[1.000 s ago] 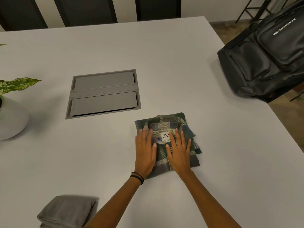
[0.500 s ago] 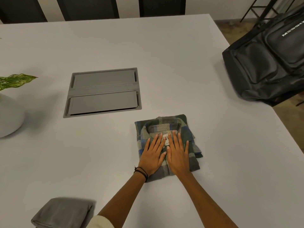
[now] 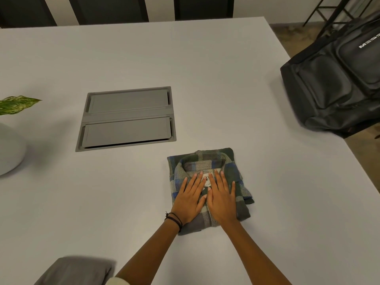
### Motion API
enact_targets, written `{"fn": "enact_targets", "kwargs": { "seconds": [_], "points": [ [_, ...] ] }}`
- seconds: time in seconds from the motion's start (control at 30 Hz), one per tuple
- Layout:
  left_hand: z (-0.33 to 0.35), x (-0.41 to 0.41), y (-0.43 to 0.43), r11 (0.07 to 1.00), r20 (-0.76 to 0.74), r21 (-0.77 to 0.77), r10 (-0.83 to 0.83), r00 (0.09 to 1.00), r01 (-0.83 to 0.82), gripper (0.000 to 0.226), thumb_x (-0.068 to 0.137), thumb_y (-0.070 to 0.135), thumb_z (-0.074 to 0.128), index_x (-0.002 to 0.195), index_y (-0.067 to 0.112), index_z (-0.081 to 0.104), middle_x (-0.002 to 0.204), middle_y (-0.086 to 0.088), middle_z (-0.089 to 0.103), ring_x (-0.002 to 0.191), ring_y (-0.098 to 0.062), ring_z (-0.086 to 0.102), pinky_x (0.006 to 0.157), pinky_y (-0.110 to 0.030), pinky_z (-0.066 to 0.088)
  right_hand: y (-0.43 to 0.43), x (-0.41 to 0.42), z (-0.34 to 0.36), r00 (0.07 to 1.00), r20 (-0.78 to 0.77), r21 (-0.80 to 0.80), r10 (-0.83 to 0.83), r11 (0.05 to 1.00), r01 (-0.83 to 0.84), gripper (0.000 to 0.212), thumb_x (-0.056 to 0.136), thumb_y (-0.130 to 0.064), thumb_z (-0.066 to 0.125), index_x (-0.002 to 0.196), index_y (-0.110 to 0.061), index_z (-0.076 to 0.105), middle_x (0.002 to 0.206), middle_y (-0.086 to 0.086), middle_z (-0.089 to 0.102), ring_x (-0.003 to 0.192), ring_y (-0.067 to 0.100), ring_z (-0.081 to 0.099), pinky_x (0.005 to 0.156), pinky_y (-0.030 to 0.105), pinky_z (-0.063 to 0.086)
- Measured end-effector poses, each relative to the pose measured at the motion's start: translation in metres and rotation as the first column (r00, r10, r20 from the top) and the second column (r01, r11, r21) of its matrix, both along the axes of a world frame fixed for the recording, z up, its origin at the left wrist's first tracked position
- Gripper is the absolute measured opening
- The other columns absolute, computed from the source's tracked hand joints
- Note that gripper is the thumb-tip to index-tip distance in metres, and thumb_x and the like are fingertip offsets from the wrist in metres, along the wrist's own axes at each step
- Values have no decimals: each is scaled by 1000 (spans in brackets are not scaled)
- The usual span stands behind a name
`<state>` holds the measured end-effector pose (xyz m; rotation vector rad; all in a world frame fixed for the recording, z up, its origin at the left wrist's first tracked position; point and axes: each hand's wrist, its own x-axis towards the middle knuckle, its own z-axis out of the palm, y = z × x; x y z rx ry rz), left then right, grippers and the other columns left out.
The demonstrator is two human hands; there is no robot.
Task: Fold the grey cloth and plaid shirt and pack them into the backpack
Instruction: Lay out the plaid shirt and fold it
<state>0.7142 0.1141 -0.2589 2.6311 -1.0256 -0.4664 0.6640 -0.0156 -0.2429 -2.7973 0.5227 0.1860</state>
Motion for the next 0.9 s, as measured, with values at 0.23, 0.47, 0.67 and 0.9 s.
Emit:
{"fn": "enact_targets", "kwargs": {
  "seconds": [0.23, 0.47, 0.67, 0.9],
  "points": [
    [13, 3, 14, 984, 72, -168, -50, 996, 62, 61, 96, 53, 9, 147, 20, 6, 154, 4, 3, 144, -12, 2, 118, -37, -4, -17, -3, 14, 972, 224, 203, -72, 979, 26, 56, 93, -44, 31, 139, -13, 41, 145, 12, 40, 133, 31, 38, 107, 52, 28],
    [21, -14, 45, 853, -223, -368, 305, 926, -370, 84, 81, 73, 32, 144, 32, -5, 156, 6, -5, 143, -12, 3, 115, -31, 9, -58, -20, 19, 839, 55, 394, -542, 784, 480, 65, 89, -40, 54, 143, -15, 29, 150, 16, 27, 135, 35, 31, 106, 52, 33],
    [29, -22, 61, 642, -652, -295, 406, 640, -708, 75, 90, 31, 54, 143, 30, 0, 157, -4, 0, 143, -28, 18, 112, -43, 29, -54, -34, 12, 812, -77, 650, -579, 588, 481, 54, 95, -31, 47, 143, -13, 30, 144, 16, 39, 129, 36, 40, 104, 49, 37],
    [40, -24, 78, 643, -854, -97, 339, 395, -760, 65, 94, 30, 49, 146, 23, 12, 141, -13, 39, 118, -25, 47, 96, -37, 45, -41, -40, 3, 829, -150, 671, -539, 560, 486, 51, 95, -37, 42, 138, -8, 40, 133, 18, 51, 120, 36, 49, 101, 49, 43]
  ]
}}
